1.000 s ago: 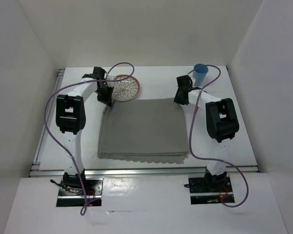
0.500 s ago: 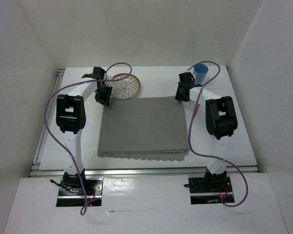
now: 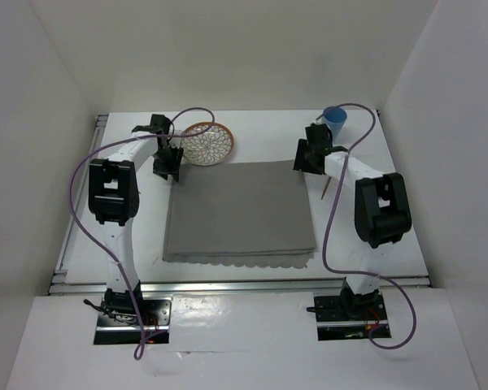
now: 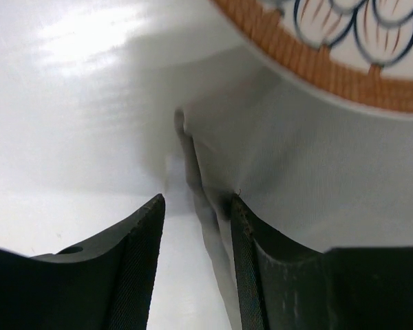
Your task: Set the dinner table for one person
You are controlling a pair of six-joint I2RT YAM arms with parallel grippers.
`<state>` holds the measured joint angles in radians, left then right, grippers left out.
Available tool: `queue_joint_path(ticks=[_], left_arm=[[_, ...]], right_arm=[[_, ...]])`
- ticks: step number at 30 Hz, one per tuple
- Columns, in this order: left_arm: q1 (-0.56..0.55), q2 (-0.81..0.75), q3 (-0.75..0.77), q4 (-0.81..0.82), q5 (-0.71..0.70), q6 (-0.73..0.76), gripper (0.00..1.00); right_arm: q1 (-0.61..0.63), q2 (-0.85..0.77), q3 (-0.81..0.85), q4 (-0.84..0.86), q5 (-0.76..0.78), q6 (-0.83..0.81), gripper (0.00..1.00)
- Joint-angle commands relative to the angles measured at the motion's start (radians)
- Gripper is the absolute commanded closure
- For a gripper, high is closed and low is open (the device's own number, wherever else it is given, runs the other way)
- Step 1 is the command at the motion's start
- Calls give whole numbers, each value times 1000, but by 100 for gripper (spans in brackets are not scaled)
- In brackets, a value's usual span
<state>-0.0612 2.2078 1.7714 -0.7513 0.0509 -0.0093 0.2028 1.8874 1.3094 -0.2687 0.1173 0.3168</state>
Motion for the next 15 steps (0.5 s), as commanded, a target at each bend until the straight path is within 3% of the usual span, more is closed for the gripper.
queue_joint_path(ticks=[1,6,11,13,15], left_arm=[[21,-101,-53,-34,38,-31,50],[32,-216,-161,-8,82,-14,49],[32,-253,-260,-23,121,22,49],[32,-279,-325,-10,121,34,49],[32,-280,-358,1,112,34,49]], right_arm=[[-5,-118,-103,-39,-15,22,44],[-5,-171,-297,-7,-105,56,45],[-5,-189,-371,33,-137,85,52],[-5,-189,-381,52,-137,85,59],[-5,-180,-369,52,-119,94,71]])
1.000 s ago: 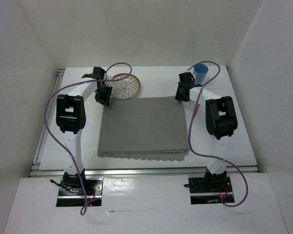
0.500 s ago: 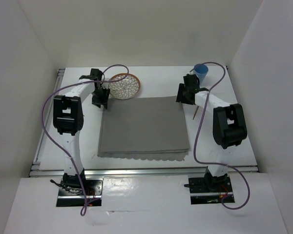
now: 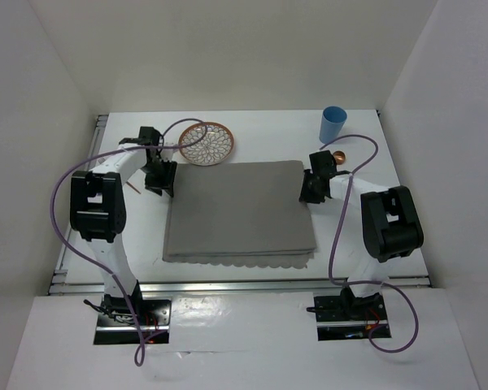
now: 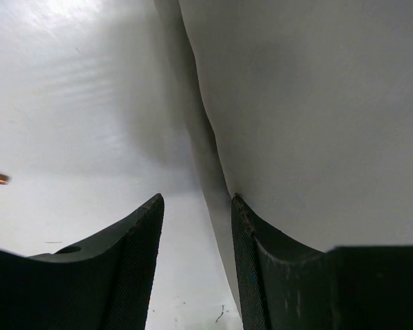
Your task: Set the dinner table for one person
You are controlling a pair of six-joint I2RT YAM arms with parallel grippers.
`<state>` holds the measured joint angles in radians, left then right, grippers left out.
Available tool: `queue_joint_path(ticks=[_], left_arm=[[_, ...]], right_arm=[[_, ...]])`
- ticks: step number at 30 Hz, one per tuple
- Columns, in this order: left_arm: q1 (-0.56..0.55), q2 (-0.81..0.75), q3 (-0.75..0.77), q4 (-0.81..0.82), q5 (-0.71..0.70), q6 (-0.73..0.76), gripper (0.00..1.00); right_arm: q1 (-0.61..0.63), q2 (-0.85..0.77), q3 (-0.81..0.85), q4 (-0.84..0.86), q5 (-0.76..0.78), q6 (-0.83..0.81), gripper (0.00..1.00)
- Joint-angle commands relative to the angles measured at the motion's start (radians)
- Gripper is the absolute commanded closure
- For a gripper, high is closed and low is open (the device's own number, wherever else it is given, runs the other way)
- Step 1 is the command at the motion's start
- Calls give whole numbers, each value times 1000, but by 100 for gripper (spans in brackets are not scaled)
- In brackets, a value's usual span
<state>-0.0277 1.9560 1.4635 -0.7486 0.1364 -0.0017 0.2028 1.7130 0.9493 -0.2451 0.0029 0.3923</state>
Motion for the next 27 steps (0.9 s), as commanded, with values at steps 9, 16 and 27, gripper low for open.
queue_joint_path(ticks=[9,16,27], left_arm=[[-1,-28,-40,17,8,35,49],[-1,-19,-8,17,8,35,49],[-1,-37,1,17,8,35,49]], right_arm=[[-5,4,36,9,54,51,99],[-5,-6,25,9,131,102,100],[-5,4,54,0,151,148,100]])
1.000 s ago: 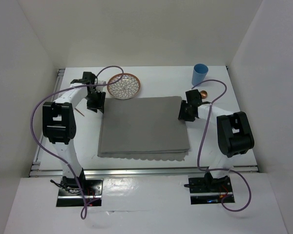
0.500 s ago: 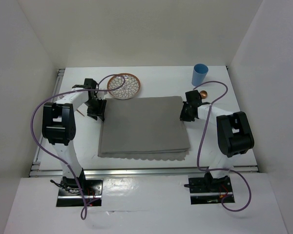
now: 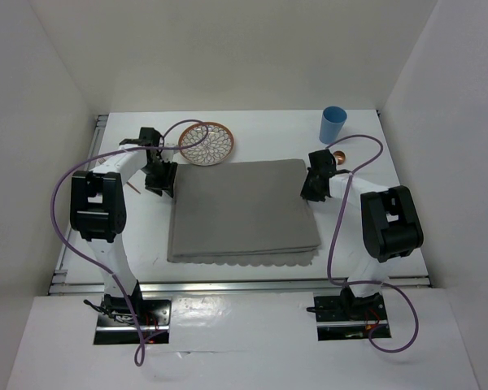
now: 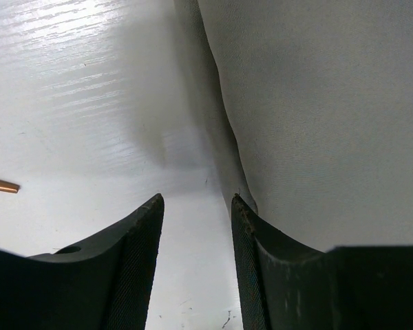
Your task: Set the dinner table for one person
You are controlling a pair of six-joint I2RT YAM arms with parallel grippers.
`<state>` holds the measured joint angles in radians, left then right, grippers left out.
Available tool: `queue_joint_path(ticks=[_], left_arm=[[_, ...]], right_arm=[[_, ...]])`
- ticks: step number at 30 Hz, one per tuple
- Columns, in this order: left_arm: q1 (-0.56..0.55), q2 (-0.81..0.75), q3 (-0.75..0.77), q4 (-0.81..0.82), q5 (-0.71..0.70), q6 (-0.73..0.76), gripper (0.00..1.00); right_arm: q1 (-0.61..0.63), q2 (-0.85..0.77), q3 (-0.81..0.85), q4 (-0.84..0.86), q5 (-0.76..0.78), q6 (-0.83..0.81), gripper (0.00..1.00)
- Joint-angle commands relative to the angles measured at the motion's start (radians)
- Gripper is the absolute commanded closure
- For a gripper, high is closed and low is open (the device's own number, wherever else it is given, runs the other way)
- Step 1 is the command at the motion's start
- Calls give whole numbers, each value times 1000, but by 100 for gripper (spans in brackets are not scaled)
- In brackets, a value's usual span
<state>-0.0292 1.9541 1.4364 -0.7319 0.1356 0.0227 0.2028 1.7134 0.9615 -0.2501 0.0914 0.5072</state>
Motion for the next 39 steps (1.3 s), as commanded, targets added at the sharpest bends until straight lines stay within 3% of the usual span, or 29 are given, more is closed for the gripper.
queue_joint_path(ticks=[1,9,12,14,16,22,26,32,39], left_arm=[[0,-35,29,0,9,11,49],[9,-44,38,-9,9,11,49],[9,-54,48,-9,9,11,49],[20,-63,58,-18,9,11,49],[31,-101,67,-18,18,20,49],[40,-176,87,-37,27,39,49],[60,-211,68,-64,47,48,49],[133,-265,3,-55,30,28,49],[199,-330,-60,3,-22,-3,49]], right_arm=[[-5,3,42,5,62,33,100],[-14,14,88,-29,27,22,98],[-14,-20,63,-29,7,22,82],[-14,-66,54,-49,7,10,59],[-14,-109,54,-64,16,-10,46],[-14,-302,88,-155,93,-74,35],[-66,-289,138,-187,100,-170,34],[-121,-68,282,-258,171,-136,35],[-121,-103,201,-71,16,-188,36]])
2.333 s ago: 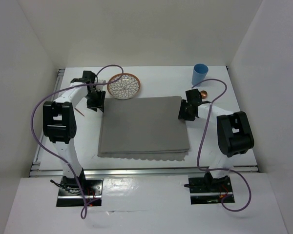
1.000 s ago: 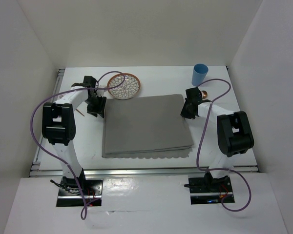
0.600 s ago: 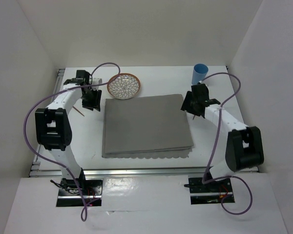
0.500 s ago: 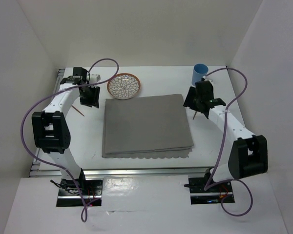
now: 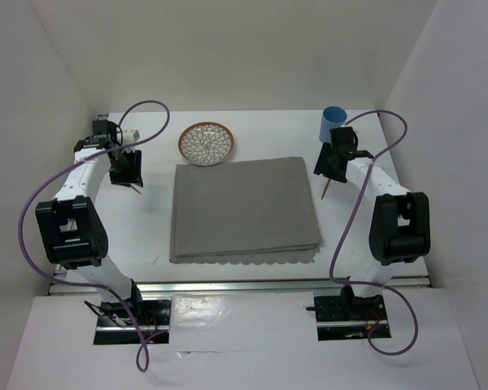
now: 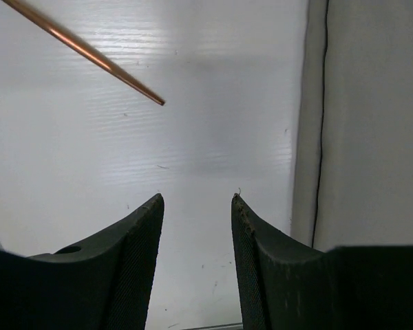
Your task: Set the dinner table for one person
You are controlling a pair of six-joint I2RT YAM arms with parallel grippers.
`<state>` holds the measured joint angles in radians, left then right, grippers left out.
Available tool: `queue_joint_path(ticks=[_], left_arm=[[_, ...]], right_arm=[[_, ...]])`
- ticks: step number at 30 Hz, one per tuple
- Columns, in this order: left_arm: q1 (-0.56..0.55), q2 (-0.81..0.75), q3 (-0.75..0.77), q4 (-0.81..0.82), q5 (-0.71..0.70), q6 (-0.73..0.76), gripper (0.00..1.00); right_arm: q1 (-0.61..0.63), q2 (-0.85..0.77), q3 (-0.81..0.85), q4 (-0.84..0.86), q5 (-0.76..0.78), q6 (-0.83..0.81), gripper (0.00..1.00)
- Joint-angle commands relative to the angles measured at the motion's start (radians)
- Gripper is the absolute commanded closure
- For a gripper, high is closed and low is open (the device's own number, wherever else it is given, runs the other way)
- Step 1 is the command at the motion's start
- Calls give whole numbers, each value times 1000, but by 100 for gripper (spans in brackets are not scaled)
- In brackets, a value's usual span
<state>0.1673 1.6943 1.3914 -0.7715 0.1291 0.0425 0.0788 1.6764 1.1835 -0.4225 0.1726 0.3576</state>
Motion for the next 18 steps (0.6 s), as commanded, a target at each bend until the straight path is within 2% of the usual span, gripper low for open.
queue_joint_path(ticks=[1,4,6,9,11,12,13,14,18], left_arm=[[3,-80,-15,75,38,-10,49],[-28,-50,49,118,177,-1,47],[-64,46,135,178,230,-15,47],[-75,183,269,238,383,-73,46],[-86,332,354,248,450,-134,46],[-86,426,451,224,467,-145,45],[-86,427,495,224,468,-157,45],[-86,530,561,215,452,-180,44],[-104,616,649,236,359,-181,41]], right_arm=[[3,-84,-31,116,-88,-49,36],[3,-98,-76,152,-113,-59,36],[3,-109,-94,168,-122,-59,36],[3,-118,-119,186,-156,-49,37],[13,-118,-128,186,-168,-49,37],[13,-118,-137,186,-177,-49,37],[13,-118,-137,186,-177,-49,37],[25,-118,-137,186,-177,-49,37],[35,-127,-146,176,-168,-49,37]])
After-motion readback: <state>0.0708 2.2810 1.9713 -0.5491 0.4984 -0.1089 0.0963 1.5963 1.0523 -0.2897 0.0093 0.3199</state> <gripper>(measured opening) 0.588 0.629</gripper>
